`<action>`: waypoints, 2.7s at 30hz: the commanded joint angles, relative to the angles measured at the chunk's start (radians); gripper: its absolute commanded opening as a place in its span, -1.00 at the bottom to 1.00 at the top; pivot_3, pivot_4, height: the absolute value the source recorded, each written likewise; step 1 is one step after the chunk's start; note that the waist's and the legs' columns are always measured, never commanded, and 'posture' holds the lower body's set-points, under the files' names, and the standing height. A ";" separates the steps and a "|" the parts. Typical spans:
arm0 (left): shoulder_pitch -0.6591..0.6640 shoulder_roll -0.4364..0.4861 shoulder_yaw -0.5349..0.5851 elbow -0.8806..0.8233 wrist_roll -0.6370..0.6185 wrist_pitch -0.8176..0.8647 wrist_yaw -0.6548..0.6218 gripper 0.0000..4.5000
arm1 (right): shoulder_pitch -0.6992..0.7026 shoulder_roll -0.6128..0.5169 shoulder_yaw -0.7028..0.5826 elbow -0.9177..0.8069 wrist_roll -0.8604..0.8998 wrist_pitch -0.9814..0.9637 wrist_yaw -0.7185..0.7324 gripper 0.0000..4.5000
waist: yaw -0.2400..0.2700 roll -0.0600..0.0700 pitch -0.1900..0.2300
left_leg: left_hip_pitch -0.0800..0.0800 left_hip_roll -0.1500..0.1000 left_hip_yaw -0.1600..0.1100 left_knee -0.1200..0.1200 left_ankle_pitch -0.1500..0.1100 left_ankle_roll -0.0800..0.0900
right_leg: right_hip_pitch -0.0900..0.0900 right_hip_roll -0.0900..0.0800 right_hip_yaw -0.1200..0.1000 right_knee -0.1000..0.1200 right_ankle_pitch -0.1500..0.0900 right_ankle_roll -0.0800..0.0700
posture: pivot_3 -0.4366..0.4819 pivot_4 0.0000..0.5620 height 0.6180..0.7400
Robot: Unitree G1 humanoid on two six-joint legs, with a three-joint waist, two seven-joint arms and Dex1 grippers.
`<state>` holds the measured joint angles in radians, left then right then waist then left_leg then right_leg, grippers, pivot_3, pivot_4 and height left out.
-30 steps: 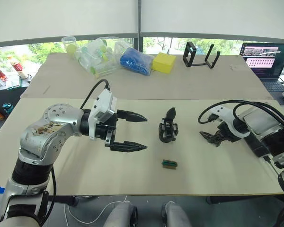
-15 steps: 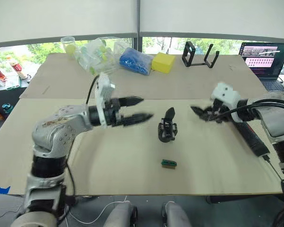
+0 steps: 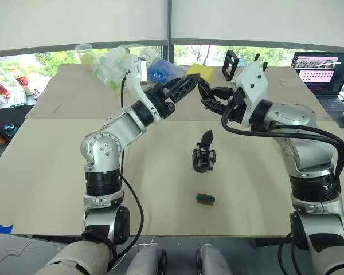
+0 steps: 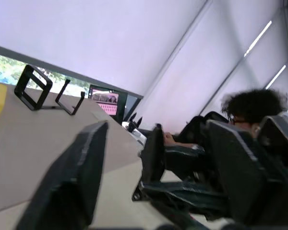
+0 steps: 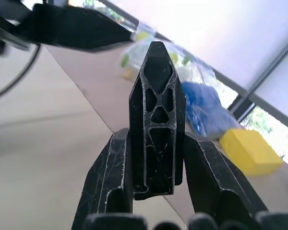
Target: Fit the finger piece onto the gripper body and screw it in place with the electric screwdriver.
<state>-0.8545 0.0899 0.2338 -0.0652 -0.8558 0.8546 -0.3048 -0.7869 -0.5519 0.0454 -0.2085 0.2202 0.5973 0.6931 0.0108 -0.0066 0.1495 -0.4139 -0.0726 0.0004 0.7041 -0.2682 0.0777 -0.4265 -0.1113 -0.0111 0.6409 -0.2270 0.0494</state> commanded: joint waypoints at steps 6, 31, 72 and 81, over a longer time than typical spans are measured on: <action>0.008 -0.008 -0.049 -0.054 0.007 -0.033 -0.005 -0.06 | 0.001 0.022 -0.015 -0.123 0.050 0.036 -0.022 -0.50 | 0.000 0.000 0.000 | 0.000 0.000 0.000 0.000 0.000 0.000 | 0.000 0.000 0.000 0.000 0.000 0.000 | -0.05 -0.47 1.00; -0.031 0.145 -0.104 -0.017 -0.027 -0.013 -0.208 -1.00 | -0.011 -0.061 -0.064 -0.121 0.183 0.081 0.111 0.42 | -0.005 0.000 0.000 | 0.000 0.000 0.000 -0.001 0.000 -0.001 | -0.001 0.003 0.000 0.000 0.000 0.000 | -0.05 -0.47 1.00; -0.144 0.401 -0.276 0.090 -0.035 0.196 -0.799 -1.00 | -0.151 -0.152 -0.063 0.054 0.708 0.586 0.408 -0.39 | -0.005 0.000 0.000 | -0.001 0.001 -0.001 -0.003 -0.001 0.001 | 0.000 -0.001 0.001 -0.005 0.000 0.000 | -0.05 -0.47 1.00; -0.137 0.393 -0.282 0.090 -0.027 0.184 -0.796 -1.00 | -0.173 -0.135 -0.066 0.069 0.714 0.593 0.390 -0.63 | -0.004 0.000 0.000 | -0.001 0.001 -0.001 -0.004 -0.001 0.001 | 0.000 -0.001 0.001 -0.008 0.000 0.000 | -0.05 -0.47 1.00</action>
<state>-0.9911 0.4794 -0.0485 0.0532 -0.8985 1.0497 -1.1033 -0.9300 -0.6924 0.0014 -0.1226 0.9147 1.2074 1.0749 0.0063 -0.0065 0.1497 -0.4145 -0.0719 -0.0006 0.7007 -0.2688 0.0790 -0.4263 -0.1120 -0.0100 0.6324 -0.2271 0.0490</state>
